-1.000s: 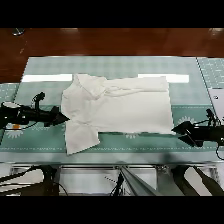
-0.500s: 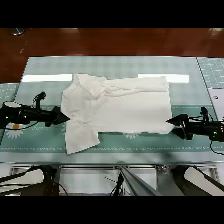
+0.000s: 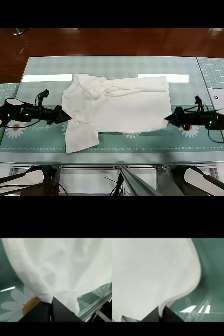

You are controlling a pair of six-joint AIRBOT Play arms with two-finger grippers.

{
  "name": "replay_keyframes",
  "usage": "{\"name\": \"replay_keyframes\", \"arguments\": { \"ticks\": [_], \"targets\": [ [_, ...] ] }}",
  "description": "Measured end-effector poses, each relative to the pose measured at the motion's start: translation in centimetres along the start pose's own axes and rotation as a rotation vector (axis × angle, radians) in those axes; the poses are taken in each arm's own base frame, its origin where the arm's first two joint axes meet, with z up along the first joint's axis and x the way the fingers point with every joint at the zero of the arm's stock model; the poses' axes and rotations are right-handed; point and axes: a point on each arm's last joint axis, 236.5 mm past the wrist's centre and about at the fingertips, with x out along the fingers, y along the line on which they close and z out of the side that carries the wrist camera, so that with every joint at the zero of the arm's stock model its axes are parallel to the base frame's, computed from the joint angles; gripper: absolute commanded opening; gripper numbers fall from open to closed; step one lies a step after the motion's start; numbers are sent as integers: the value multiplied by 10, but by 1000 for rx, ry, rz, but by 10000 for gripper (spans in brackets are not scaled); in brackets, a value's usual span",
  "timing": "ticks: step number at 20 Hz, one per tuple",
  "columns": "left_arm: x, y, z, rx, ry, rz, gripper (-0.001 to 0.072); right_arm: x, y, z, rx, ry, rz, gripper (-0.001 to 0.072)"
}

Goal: Fold the shirts.

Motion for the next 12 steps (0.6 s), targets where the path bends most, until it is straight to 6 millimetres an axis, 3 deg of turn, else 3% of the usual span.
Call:
{"name": "replay_keyframes", "arguments": {
  "ticks": [1,3,5,7,9,12],
  "targets": [
    [-9,-14,11,22,-28,-29,21,-10,18,9,-48,-12,13,27],
    [-38,-66,45,93,-143,-145,20,-43,66,37,-163,-89,39,27],
    [-92,-141,83,224,-326,-289,19,-92,128,64,-303,-218,71,26],
    [-156,-214,100,408,-484,-354,19,-153,193,76,-452,-364,99,26],
    [-215,-271,94,596,-602,-299,19,-221,256,67,-607,-529,118,27],
    [-295,-323,65,775,-788,-58,19,-310,321,20,-796,-762,113,27]
  ]
}}
